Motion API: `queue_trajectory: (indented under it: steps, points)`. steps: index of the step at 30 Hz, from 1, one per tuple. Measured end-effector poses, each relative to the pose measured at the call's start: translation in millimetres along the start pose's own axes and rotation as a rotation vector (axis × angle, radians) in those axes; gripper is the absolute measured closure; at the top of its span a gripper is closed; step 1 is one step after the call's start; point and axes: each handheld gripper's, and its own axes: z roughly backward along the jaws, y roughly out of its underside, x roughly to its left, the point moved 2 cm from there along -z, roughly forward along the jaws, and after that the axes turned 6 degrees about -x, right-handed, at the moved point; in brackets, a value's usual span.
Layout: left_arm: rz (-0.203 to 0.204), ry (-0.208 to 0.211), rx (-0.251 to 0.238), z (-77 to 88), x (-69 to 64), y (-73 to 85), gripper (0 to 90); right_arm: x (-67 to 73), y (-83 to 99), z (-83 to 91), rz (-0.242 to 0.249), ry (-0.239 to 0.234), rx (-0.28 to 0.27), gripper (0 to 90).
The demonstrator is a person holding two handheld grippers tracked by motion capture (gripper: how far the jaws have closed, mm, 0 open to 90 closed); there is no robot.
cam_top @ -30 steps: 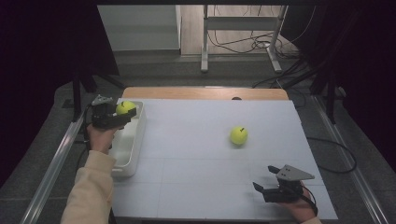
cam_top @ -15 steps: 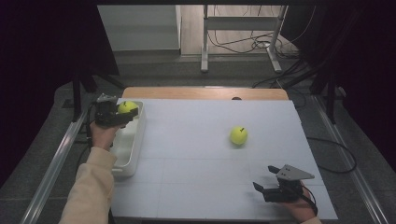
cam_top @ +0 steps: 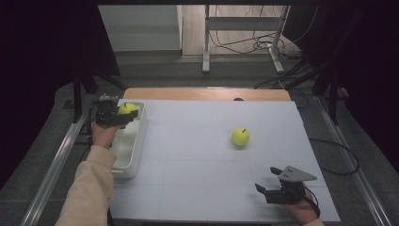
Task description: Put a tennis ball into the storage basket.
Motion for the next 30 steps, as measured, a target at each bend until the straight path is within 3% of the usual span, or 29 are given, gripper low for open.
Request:
queue_trajectory:
  steps: [23, 30]
  points:
    - [-0.02, 0.001, 0.026, -2.8, -2.5, -1.2, 25.6, 0.3, 0.4, -0.4, -0.001, 0.001, 0.004, 13.4]
    - [0.0, 0.009, -0.035, 3.8, -4.8, -5.4, 14.1, 0.3, 0.5, -0.4, 0.001, 0.002, 0.006, 13.4]
